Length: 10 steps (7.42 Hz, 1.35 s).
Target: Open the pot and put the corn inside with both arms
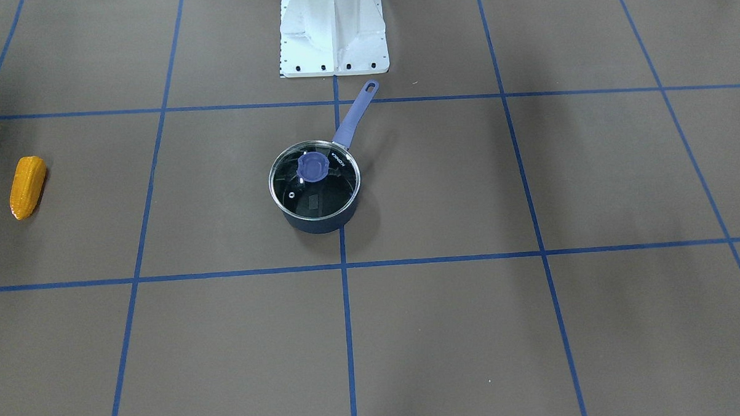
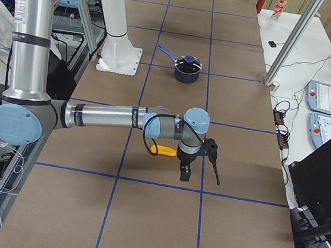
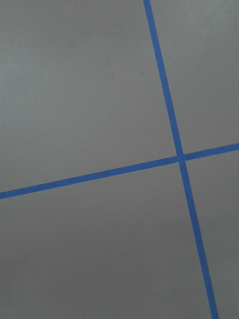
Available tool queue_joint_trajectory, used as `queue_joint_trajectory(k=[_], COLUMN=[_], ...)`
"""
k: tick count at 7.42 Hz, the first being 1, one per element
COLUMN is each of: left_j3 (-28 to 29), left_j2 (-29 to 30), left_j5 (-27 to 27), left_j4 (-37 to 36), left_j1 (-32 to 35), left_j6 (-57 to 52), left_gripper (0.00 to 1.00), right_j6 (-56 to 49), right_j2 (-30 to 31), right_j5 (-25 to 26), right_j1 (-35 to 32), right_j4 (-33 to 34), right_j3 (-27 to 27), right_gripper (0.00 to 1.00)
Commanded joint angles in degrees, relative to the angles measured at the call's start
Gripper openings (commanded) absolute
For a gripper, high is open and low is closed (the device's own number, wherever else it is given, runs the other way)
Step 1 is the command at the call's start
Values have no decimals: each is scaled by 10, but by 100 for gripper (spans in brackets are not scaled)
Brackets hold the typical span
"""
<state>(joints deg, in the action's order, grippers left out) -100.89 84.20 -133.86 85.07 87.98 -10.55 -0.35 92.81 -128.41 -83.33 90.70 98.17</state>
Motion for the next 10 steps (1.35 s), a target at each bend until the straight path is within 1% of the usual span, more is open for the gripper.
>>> queue_joint_trajectory(k=[1,4,6,8,9,10], left_j3=[-2,-18,-25,-55,-59,-32], left_j2=[1,1,8,12,29,63], left_j5=[0,0,0,3,4,9], left_j4=[-1,-1,-1,1,6,21], left_j1=[0,0,0,1,1,1], left_j6=[-1,-2,1,2,0,3], left_gripper=[99,99,99,99,99,99], right_j6=[0,-3,0,4,4,5], right_j2=[-1,-1,-8,-31,-61,-62], right_j5=[0,-3,-4,0,-1,-5], right_j1=[1,1,4,14,13,12], right_j4=[0,-1,-2,-2,-1,-1], right_j3=[0,10,31,35,34,40], right_gripper=[100,100,100,100,100,100])
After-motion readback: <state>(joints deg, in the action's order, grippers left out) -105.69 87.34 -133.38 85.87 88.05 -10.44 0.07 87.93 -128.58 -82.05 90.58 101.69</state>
